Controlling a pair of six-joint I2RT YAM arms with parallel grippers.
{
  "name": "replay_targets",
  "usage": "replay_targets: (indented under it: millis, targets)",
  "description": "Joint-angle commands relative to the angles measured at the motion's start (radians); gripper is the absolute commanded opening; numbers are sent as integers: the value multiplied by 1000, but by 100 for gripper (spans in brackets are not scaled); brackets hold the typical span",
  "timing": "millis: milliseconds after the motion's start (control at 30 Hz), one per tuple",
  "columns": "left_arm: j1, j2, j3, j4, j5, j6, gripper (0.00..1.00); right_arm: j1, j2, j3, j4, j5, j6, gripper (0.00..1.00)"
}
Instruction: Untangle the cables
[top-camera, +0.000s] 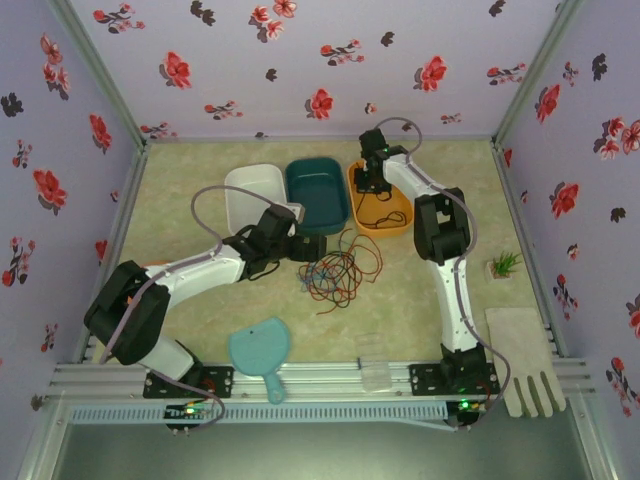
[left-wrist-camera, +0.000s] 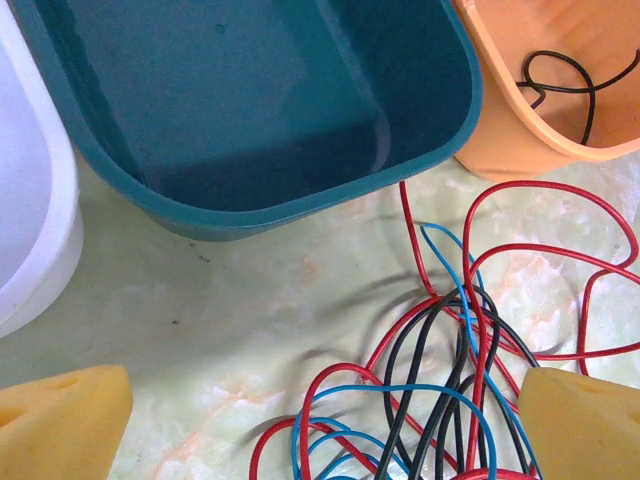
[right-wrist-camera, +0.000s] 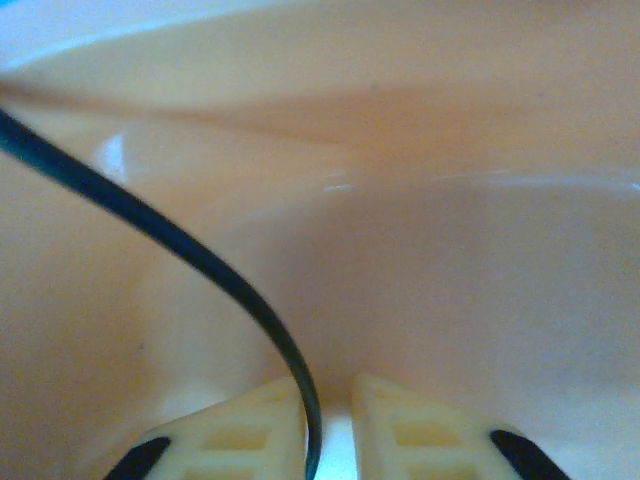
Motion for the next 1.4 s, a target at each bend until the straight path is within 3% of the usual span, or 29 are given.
replay_targets:
  millis: [0,300,633,933,1200,1367]
  targets:
    - [8,-17,14,-3,14,-9,100,2,-61,8,-56,26,-6,27]
    - [7,-40,17,-11,18,-5,100,7,-209,-32,-77,72,6,38]
    - [10,-49,17,-18,15,-3,100,-12,-470,-352,-38,229,92,35]
    - [10,-48,20,-22,17,-6,100,-66,-625,-594,-43,258,157,31]
    - [10,-43,23,-23,17,-3,100,-82,-756,-749,-54,312,196,31]
    - [10,-41,22,-18,15,-1,100,-130,-755,-784,-37,327,184,30]
